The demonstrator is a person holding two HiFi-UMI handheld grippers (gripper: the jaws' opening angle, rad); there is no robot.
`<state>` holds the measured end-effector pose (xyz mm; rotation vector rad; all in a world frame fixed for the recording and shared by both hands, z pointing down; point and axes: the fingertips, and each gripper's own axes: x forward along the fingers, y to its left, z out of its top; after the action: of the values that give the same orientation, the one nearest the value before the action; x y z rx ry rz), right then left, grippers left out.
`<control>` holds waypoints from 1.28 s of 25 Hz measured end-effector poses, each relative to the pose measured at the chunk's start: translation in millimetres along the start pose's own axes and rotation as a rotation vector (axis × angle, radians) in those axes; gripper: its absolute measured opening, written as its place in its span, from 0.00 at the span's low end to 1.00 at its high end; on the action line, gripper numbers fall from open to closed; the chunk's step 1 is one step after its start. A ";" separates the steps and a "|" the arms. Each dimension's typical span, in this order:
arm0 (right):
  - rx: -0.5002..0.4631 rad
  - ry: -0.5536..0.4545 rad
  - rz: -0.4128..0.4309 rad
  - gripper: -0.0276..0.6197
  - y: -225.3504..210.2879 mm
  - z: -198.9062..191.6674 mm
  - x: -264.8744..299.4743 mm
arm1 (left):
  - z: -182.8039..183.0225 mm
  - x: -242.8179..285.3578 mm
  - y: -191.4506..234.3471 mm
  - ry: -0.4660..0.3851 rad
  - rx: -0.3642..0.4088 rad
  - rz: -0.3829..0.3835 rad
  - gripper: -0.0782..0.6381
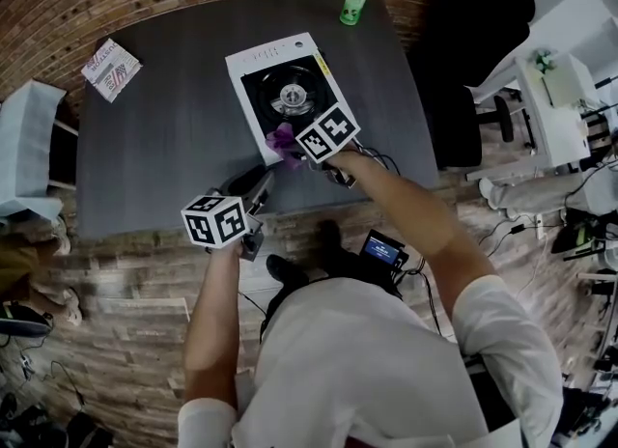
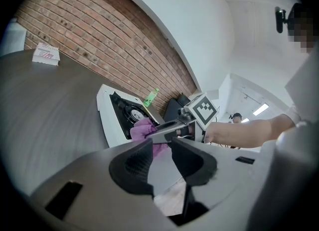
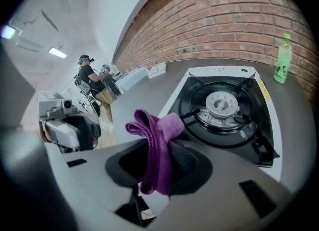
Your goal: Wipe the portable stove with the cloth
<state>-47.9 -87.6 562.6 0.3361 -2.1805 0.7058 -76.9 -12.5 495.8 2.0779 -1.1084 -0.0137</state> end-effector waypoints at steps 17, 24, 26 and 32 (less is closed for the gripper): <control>0.186 0.022 -0.130 0.23 -62.2 2.1 -23.2 | 9.7 30.0 -11.6 0.021 0.021 -0.036 0.28; 0.214 0.026 -0.185 0.23 -88.8 -7.4 -42.0 | 12.9 43.1 -20.7 0.037 0.038 -0.055 0.28; 0.222 0.026 -0.209 0.22 -98.4 -11.5 -50.0 | 13.5 46.6 -24.2 0.041 0.043 -0.059 0.28; 0.202 0.030 -0.268 0.23 -114.3 -18.9 -66.6 | 15.8 52.0 -33.5 0.049 0.054 -0.073 0.28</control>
<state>58.3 -168.6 564.3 0.7029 -1.9898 0.7736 -26.4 -48.4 480.5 2.1546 -1.0131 0.0316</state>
